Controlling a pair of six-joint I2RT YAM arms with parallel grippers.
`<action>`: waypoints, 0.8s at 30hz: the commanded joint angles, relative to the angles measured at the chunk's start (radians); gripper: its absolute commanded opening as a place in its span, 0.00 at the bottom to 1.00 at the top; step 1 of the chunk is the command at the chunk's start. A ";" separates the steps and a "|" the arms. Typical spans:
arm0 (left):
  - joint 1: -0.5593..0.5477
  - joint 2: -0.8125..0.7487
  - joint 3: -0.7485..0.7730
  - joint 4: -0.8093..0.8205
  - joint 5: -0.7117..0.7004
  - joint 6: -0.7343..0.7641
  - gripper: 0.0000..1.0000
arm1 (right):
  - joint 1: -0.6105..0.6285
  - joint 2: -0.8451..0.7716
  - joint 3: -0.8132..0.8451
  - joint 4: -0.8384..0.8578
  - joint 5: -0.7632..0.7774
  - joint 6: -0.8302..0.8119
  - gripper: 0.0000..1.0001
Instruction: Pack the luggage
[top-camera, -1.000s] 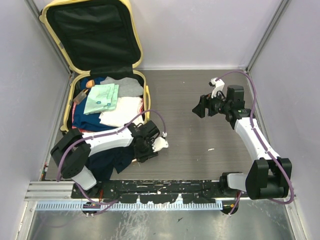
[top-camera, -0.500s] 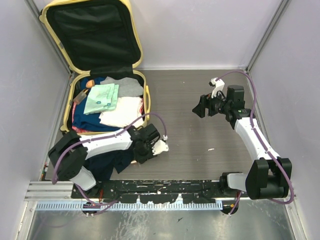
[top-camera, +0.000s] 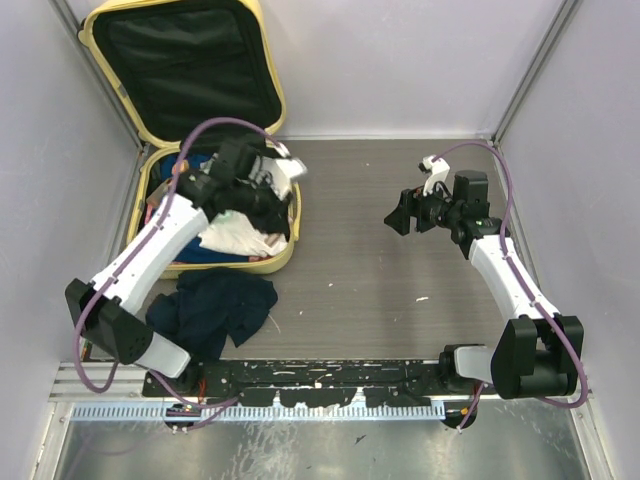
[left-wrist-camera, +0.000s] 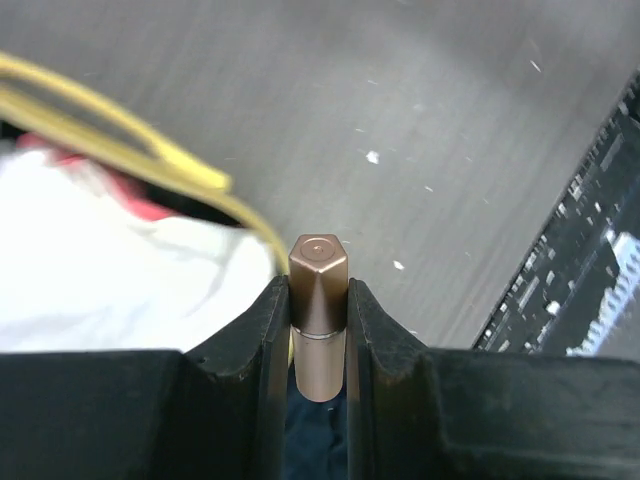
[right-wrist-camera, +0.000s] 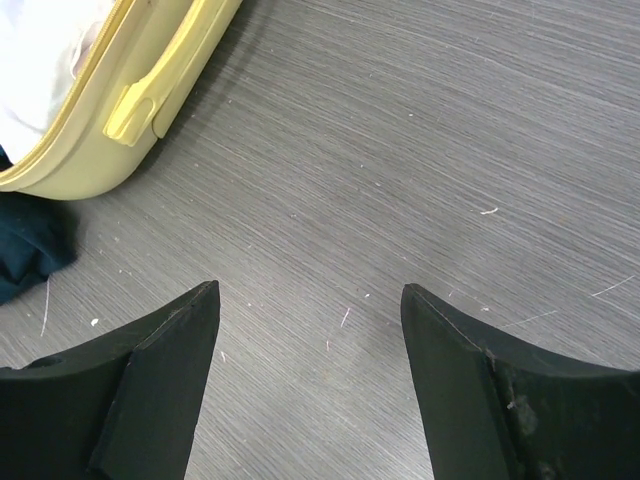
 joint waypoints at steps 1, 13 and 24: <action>0.219 0.061 0.181 -0.068 0.020 -0.009 0.07 | -0.004 -0.020 0.005 0.056 -0.028 0.033 0.77; 0.614 0.383 0.535 -0.025 -0.214 0.029 0.07 | 0.017 0.081 0.059 0.114 -0.071 0.121 0.76; 0.698 0.604 0.663 0.047 -0.414 0.129 0.07 | 0.044 0.152 0.132 0.125 -0.071 0.129 0.76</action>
